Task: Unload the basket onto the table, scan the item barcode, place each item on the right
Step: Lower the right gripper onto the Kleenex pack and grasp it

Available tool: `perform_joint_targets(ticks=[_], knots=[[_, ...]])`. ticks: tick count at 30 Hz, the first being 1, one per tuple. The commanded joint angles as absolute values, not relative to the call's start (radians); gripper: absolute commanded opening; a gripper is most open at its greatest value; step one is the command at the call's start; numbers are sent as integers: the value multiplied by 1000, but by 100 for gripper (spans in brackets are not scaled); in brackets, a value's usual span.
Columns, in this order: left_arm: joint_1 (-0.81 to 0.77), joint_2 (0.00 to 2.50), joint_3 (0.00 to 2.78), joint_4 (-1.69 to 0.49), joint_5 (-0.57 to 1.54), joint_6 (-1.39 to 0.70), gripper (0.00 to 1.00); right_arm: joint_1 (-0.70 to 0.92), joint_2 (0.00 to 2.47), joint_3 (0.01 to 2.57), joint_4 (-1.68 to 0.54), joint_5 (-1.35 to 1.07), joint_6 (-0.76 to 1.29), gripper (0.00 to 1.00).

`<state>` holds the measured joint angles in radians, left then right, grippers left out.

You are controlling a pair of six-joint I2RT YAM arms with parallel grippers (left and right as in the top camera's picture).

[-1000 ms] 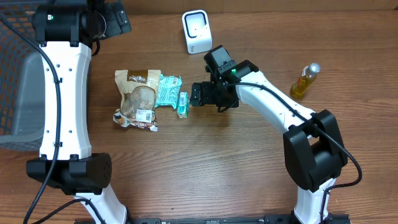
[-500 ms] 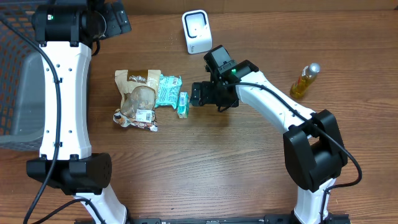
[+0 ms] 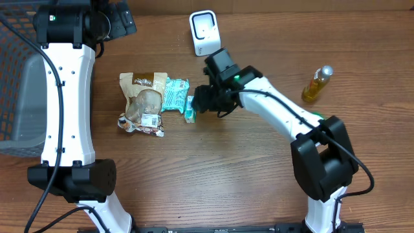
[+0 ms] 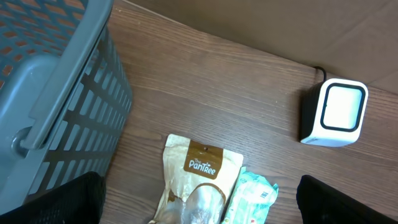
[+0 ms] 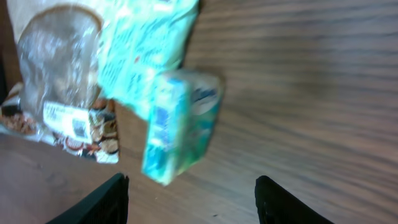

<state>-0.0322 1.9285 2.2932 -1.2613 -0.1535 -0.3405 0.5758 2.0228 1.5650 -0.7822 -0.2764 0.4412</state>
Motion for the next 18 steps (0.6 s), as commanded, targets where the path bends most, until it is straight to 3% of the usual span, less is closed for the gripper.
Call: perform_joint_targets(ticks=[1, 8, 18], knots=[[-33, 1922, 2312, -1260, -156, -344, 100, 624, 2010, 1570, -765, -235, 449, 62], [-33, 1922, 2312, -1260, -156, -344, 100, 669, 2010, 1570, -719, -144, 524, 60], [-33, 1922, 2312, -1260, -156, -344, 100, 691, 2011, 1570, -701, -20, 588, 70]])
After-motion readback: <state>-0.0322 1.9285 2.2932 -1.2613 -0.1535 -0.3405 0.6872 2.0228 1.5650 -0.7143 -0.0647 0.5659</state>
